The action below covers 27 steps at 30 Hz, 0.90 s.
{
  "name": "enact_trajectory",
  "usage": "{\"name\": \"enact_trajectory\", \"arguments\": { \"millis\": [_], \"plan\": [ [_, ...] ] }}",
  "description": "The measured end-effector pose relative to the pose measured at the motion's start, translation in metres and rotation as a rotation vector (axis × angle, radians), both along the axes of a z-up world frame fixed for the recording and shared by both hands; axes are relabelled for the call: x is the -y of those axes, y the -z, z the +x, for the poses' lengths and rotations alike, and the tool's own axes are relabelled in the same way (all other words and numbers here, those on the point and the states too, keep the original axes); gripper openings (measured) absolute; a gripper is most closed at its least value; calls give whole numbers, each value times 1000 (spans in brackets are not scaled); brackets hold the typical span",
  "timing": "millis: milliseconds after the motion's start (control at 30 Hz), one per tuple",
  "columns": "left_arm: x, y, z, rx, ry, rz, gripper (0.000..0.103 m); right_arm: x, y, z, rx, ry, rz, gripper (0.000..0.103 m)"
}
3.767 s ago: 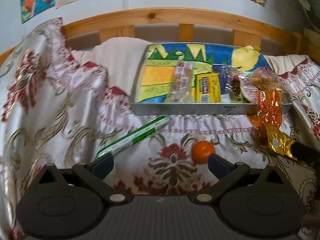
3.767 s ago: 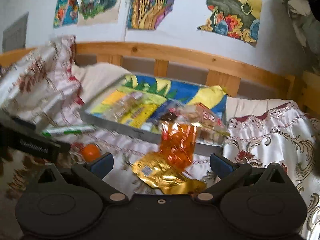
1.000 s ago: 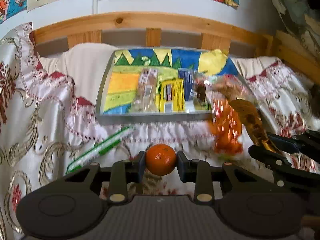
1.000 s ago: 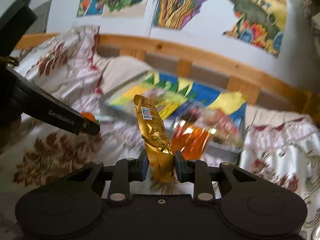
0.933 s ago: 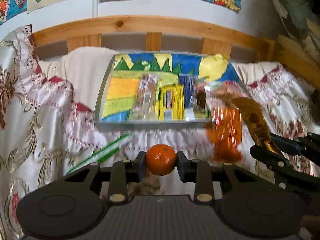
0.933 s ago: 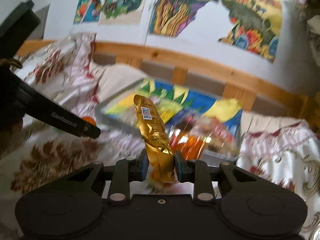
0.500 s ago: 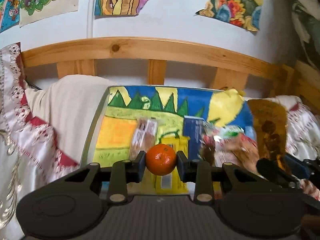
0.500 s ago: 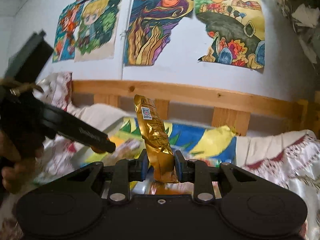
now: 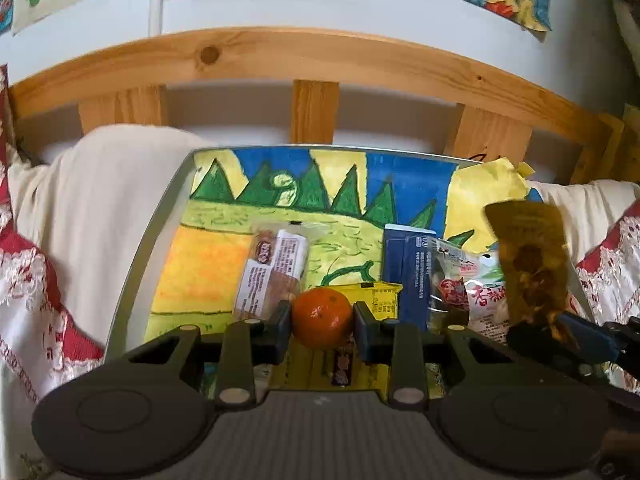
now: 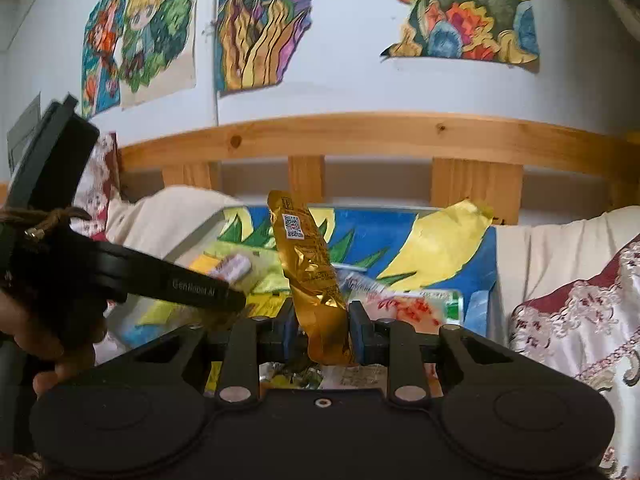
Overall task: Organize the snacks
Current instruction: 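Carry the orange into the tray with the left gripper while the right gripper places the gold wrapper there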
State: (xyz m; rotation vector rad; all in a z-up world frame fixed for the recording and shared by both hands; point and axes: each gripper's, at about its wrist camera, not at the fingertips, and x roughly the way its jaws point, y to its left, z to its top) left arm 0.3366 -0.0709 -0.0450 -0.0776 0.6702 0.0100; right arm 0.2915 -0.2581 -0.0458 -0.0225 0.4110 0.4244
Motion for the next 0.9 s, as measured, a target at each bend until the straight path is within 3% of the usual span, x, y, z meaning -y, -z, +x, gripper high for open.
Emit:
{"name": "enact_trajectory", "arguments": {
  "millis": [567,900],
  "plan": [
    [1,-2,-4,3,1,13,36,-9,8,4,-49,0,-46,28],
    [-8,-8,-17,19,-38,-28,59,-8,8,4,-66,-7,-30,36]
  ]
}}
